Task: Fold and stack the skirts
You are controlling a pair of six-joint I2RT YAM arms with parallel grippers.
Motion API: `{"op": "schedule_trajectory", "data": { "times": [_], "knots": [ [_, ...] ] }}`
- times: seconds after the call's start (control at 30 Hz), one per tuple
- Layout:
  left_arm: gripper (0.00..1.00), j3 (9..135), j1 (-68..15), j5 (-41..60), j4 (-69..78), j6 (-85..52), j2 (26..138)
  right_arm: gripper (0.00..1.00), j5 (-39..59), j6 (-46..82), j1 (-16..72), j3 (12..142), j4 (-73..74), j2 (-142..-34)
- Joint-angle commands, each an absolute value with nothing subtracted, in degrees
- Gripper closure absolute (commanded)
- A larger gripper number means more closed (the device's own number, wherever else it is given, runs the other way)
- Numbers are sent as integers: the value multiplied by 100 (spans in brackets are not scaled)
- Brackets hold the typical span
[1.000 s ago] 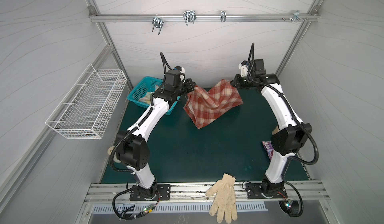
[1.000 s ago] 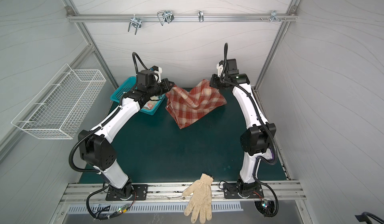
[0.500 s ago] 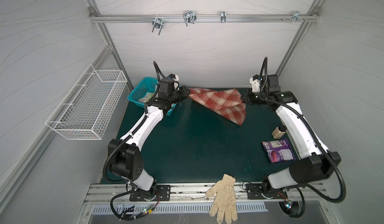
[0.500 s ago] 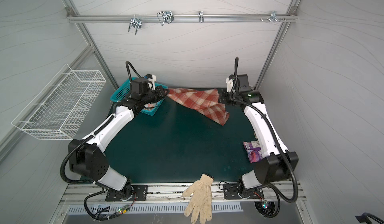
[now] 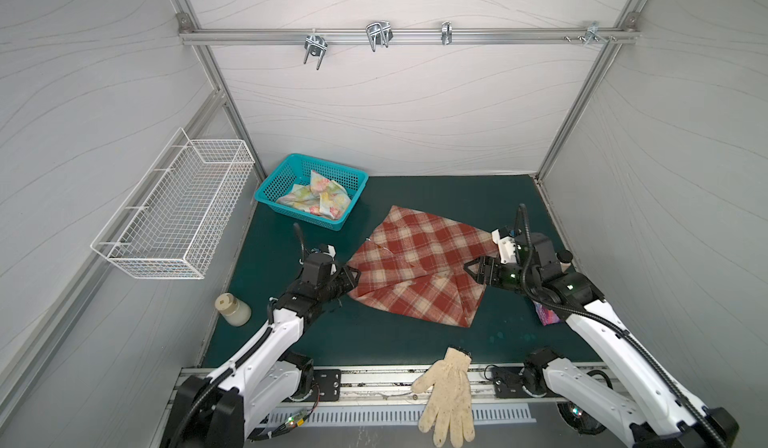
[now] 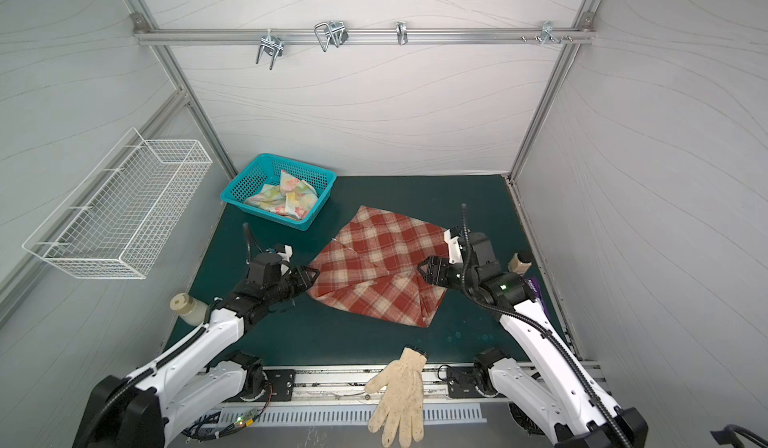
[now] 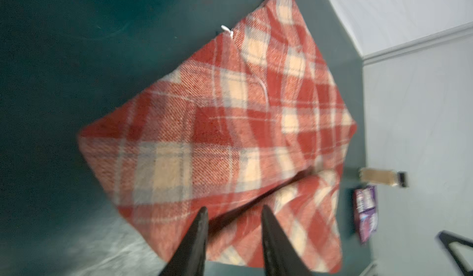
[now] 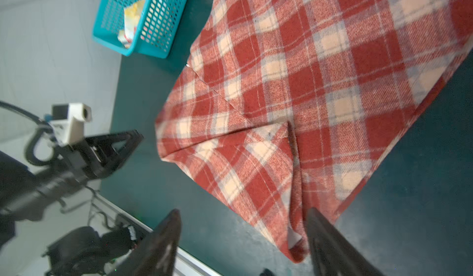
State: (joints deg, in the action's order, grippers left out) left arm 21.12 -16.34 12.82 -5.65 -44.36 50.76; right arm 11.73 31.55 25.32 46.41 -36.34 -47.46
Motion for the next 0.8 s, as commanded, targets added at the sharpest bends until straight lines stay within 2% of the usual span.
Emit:
{"op": "schedule_trajectory", "data": {
  "times": [0.0, 0.07, 0.1, 0.17, 0.2, 0.27, 0.43, 0.63, 0.77],
  "knots": [
    [53, 1848, -1626, 836, -851, -4621, 4386, 1, 933, 3269, 2570, 4801, -3428, -4740],
    [49, 1752, -1626, 761, -1063, -4656, 3951, 1, 905, 3150, 2566, 4932, -3407, -5040],
    [40, 1749, -1626, 704, -1146, -4683, 3760, 1, 877, 3095, 2566, 4992, -3346, -5266],
    [10, 1831, -1626, 600, -1165, -4757, 3581, 1, 813, 2994, 2536, 5099, -3162, -5706],
    [1, 1934, -1626, 581, -1085, -4772, 3627, 1, 826, 2928, 2502, 5195, -3092, -6010],
    [1, 2183, -1626, 662, -815, -4711, 3955, 1, 849, 2815, 2432, 5440, -3024, -6601],
    [1, 3302, -1626, 1115, -392, -4409, 5757, 1, 1231, 2541, 2372, 6028, -2689, -8143],
    [1, 4185, -1643, 1660, 587, -4684, 7546, 1, 1678, 2566, 2446, 6427, -2178, -9370],
    [1, 4719, -1644, 1823, 820, -4744, 8432, 1, 1557, 2524, 2729, 6650, -2033, -9926]
  ]
}}
